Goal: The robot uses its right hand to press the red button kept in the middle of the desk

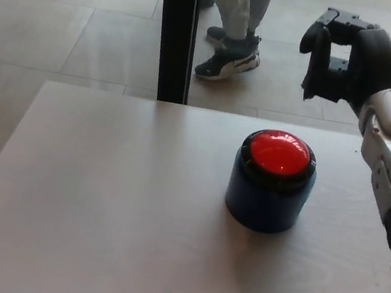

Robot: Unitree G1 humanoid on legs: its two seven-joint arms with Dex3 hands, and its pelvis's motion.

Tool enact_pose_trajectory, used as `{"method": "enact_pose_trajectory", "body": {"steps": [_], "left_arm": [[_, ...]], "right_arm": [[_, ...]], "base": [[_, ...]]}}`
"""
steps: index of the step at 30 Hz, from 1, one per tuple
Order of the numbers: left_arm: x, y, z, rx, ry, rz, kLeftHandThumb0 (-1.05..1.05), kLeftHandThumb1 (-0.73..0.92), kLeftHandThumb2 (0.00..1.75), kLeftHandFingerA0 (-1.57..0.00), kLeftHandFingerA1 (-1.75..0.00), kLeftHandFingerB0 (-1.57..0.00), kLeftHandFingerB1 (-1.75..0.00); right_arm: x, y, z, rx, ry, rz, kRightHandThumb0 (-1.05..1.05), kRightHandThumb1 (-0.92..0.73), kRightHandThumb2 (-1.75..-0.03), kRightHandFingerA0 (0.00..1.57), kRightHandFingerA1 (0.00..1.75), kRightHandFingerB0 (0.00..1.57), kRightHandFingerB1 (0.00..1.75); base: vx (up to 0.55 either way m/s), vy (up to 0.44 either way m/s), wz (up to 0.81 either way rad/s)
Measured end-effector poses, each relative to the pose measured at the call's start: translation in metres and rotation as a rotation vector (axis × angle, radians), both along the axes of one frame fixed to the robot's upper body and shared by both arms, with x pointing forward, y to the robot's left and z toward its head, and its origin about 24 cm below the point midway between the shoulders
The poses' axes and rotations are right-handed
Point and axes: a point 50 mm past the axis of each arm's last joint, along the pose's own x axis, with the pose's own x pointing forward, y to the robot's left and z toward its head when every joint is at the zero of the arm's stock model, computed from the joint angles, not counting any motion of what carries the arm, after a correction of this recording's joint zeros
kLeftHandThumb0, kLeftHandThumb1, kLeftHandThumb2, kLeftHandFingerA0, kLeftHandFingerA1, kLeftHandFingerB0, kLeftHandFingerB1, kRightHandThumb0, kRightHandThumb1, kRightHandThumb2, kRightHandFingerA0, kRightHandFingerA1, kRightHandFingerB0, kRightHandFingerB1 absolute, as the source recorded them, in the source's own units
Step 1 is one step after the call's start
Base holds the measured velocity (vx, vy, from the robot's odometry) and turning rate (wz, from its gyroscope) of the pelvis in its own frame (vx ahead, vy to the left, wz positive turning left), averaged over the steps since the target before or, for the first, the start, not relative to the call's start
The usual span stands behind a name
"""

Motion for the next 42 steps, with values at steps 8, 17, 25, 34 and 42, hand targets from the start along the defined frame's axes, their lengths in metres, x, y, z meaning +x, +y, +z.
{"method": "enact_pose_trajectory", "body": {"steps": [8, 17, 25, 34, 42], "left_arm": [[0.002, 0.0, 0.0, 0.006, 0.0, -0.008, -0.72, 0.61, 0.94, -0.18, -0.53, -0.1, -0.44], [0.003, -0.001, 0.0, 0.008, 0.003, -0.017, -0.71, 0.61, 0.92, -0.16, -0.51, -0.11, -0.44], [0.004, -0.001, 0.0, 0.008, -0.001, -0.018, -0.7, 0.62, 0.92, -0.13, -0.51, -0.09, -0.44], [0.006, -0.001, 0.001, 0.007, -0.005, -0.02, -0.71, 0.61, 0.92, -0.15, -0.51, -0.09, -0.44], [0.006, -0.001, 0.0, 0.006, -0.003, -0.021, -0.71, 0.63, 0.93, -0.15, -0.51, -0.09, -0.44]], "right_arm": [[-0.002, 0.006, -0.024, -0.043, 0.068, 0.007, -0.22, -0.44, -1.35, 0.93, 1.75, 0.75, 1.64], [-0.007, 0.014, -0.051, -0.089, 0.129, 0.005, -0.18, -0.47, -1.34, 0.93, 1.75, 0.76, 1.57], [-0.008, 0.017, -0.054, -0.114, 0.117, -0.006, -0.21, -0.44, -1.31, 0.91, 1.75, 0.76, 1.63], [-0.009, 0.013, -0.061, -0.111, 0.126, -0.03, -0.17, -0.48, -1.3, 0.9, 1.75, 0.75, 1.62], [-0.017, 0.008, -0.082, -0.124, 0.149, -0.042, -0.2, -0.47, -1.27, 0.89, 1.75, 0.74, 1.63]], "base": [[0.0, 0.0, 0.0], [0.0, 0.0, 0.0], [0.0, 0.0, 0.0], [0.0, 0.0, 0.0], [0.0, 0.0, 0.0]]}}
